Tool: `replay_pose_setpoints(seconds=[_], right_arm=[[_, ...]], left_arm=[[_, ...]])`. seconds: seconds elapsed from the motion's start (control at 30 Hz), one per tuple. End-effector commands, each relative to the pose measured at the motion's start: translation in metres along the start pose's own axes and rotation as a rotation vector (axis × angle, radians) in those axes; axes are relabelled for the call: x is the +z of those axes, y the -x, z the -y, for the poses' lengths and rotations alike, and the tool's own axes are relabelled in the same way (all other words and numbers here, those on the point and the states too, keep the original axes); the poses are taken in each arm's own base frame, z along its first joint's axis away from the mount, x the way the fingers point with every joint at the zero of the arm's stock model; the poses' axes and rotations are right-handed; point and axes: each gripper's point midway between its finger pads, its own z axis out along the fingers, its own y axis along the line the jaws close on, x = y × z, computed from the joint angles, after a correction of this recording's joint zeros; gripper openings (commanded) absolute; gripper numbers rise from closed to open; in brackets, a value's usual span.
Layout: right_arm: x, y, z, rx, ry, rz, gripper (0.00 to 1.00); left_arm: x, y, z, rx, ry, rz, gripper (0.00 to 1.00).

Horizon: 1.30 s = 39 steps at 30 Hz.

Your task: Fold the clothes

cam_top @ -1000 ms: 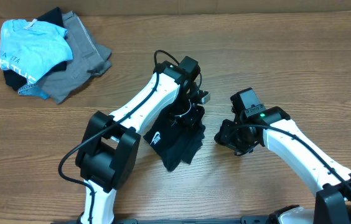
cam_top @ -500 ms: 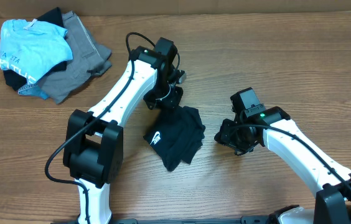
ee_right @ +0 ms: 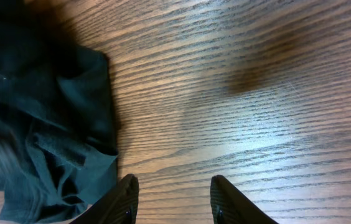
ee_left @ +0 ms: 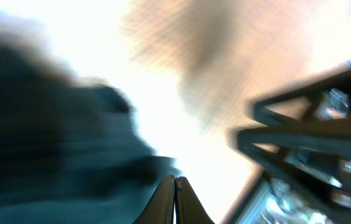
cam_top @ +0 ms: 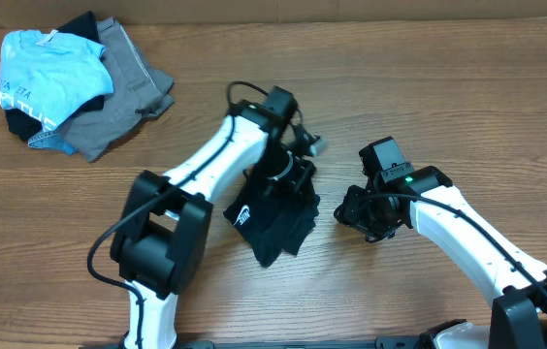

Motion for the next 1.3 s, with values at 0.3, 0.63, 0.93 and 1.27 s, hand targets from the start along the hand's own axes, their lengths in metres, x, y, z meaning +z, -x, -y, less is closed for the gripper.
replay_pose_setpoints(seconds=[0.3, 0.63, 0.93, 1.27], right_arm=[[-0.03, 0.019, -0.054, -0.222, 0.197, 0.068, 0.37], [-0.04, 0.046, 0.018, 0.165, -0.028, 0.126, 0.37], [-0.048, 0.051, 0.043, 0.228, -0.01, 0.089, 0.37], [-0.048, 0.052, 0.042, 0.214, -0.007, 0.094, 0.37]], left_arm=[[-0.098, 0.007, -0.038, -0.073, 0.333, 0.038, 0.06], [-0.079, 0.023, -0.091, -0.072, 0.414, 0.116, 0.04], [-0.031, 0.015, -0.091, -0.07, 0.292, 0.114, 0.04], [0.019, 0.004, 0.022, 0.099, -0.034, 0.015, 0.04]])
